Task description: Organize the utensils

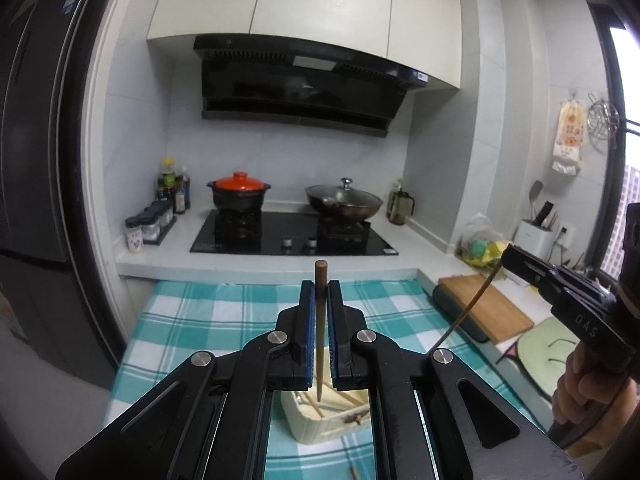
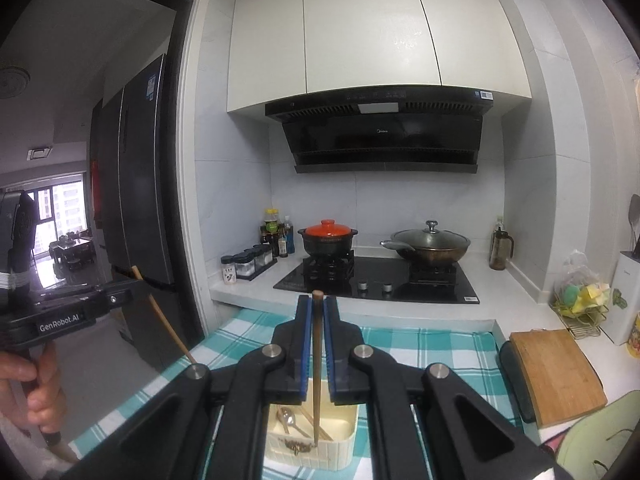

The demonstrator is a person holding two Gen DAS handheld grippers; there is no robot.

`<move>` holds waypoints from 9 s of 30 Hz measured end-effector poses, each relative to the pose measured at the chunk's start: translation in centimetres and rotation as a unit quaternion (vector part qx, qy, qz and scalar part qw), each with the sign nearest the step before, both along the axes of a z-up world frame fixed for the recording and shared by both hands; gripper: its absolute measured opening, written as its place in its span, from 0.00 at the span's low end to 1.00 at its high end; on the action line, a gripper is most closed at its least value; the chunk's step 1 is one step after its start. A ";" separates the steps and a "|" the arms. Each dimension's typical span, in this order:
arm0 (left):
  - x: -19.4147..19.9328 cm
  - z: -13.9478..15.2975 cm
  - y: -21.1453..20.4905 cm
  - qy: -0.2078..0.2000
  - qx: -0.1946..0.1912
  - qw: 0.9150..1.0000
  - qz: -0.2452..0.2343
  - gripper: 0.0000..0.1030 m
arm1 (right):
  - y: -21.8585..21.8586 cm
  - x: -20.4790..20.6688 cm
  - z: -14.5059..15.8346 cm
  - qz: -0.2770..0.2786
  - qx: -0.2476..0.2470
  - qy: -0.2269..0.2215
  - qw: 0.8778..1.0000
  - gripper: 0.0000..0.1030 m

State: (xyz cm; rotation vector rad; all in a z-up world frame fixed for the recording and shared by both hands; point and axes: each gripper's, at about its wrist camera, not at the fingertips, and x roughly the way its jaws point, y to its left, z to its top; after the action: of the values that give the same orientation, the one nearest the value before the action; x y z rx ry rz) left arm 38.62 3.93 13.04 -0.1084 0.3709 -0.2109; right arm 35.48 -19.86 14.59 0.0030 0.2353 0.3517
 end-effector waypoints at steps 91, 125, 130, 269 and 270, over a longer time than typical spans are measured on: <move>-11.7 -30.8 -7.0 0.276 0.105 0.955 0.043 0.06 | -4.8 -14.2 -30.9 -0.090 0.014 0.319 0.943 0.37; -14.4 -31.8 -2.3 0.299 0.101 0.946 0.075 0.98 | -5.7 -14.2 -32.4 -0.175 -0.097 0.300 0.933 0.37; -14.4 -31.9 -2.3 0.300 0.102 0.946 0.072 1.00 | -5.8 -14.2 -32.5 -0.173 -0.094 0.300 0.934 0.38; 6.6 -2.8 -2.4 0.067 0.011 0.997 -0.028 0.05 | 1.3 5.7 -3.7 0.014 -0.034 0.030 0.999 0.07; 7.5 -3.9 -2.7 0.083 0.012 0.996 -0.031 0.05 | 1.7 6.9 -4.5 0.016 -0.039 0.048 0.998 0.07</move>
State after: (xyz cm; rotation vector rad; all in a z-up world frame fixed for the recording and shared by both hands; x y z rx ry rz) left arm 46.15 1.28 9.13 -0.0920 0.5429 -0.2587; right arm 42.37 -18.19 10.08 -0.0618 0.3441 0.3734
